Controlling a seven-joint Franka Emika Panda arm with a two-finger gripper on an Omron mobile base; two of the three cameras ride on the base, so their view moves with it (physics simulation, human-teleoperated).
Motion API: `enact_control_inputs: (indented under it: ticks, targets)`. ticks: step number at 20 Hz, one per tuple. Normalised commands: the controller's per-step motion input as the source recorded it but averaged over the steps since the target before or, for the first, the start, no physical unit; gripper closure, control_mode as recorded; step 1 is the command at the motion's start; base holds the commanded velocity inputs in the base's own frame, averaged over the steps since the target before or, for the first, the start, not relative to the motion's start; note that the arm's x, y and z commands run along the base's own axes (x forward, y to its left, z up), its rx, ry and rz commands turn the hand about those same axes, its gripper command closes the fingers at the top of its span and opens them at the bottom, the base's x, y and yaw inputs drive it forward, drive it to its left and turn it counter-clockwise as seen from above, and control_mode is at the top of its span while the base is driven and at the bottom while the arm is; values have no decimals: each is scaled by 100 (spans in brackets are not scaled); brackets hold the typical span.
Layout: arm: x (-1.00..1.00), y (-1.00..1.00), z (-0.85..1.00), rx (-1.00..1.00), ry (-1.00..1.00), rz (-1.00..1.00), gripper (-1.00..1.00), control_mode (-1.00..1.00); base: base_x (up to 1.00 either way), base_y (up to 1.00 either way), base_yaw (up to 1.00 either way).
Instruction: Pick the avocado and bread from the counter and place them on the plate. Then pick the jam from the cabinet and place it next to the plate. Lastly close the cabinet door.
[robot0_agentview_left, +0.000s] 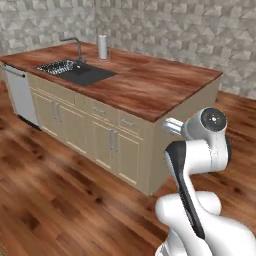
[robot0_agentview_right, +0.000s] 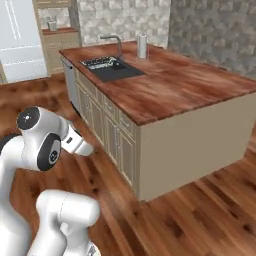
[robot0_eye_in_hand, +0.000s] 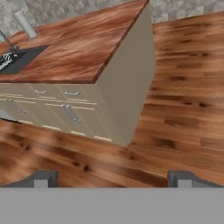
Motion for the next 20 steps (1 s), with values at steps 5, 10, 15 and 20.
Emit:
enact_control_inputs:
  ticks: [5,10,15,20]
  targets:
    - [0,0,0,0,0,0,-100,100,0,63,64]
    - [0,0,0,0,0,0,-100,100,1,63,60]
    - [0,0,0,0,0,0,-100,100,8,43,56]
    - [0,0,0,0,0,0,-100,100,10,19,53]
